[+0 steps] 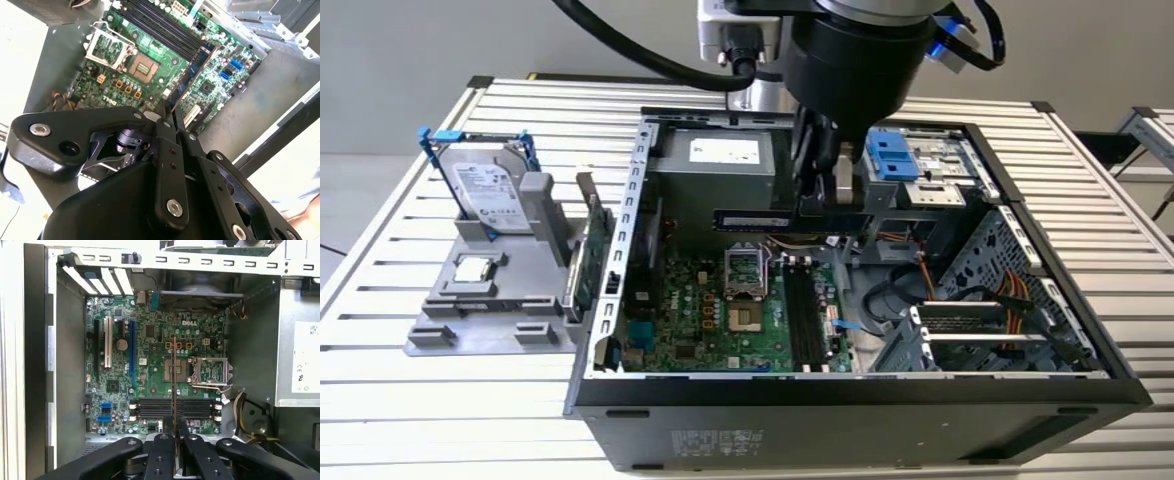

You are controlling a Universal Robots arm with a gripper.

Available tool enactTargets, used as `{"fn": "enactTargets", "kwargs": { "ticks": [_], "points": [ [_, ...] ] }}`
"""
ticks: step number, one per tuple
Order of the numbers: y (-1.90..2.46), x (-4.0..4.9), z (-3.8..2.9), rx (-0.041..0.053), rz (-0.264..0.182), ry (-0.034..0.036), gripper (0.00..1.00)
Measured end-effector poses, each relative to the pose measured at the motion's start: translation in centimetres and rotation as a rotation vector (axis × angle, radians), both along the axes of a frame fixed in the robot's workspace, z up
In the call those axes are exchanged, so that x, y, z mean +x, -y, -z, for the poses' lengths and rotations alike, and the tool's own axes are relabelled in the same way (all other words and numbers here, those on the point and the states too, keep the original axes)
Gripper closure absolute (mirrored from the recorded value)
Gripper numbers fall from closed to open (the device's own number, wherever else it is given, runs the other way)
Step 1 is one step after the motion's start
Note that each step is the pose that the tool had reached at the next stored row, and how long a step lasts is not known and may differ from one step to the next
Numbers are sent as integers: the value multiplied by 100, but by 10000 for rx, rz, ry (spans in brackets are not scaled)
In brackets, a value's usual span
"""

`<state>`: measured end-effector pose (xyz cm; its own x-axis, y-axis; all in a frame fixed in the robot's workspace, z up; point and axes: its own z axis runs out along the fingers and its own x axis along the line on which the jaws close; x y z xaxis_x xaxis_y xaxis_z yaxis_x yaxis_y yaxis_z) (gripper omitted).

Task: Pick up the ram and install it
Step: 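Pick up the ram and move it above insertion slot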

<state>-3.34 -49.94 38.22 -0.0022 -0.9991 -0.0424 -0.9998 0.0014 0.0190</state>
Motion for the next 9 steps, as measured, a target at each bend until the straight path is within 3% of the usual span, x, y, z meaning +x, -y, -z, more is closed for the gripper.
{"fn": "enactTargets", "kwargs": {
  "ticks": [9],
  "points": [
    [-1,112,0,0,0,0,100]
  ]
}}
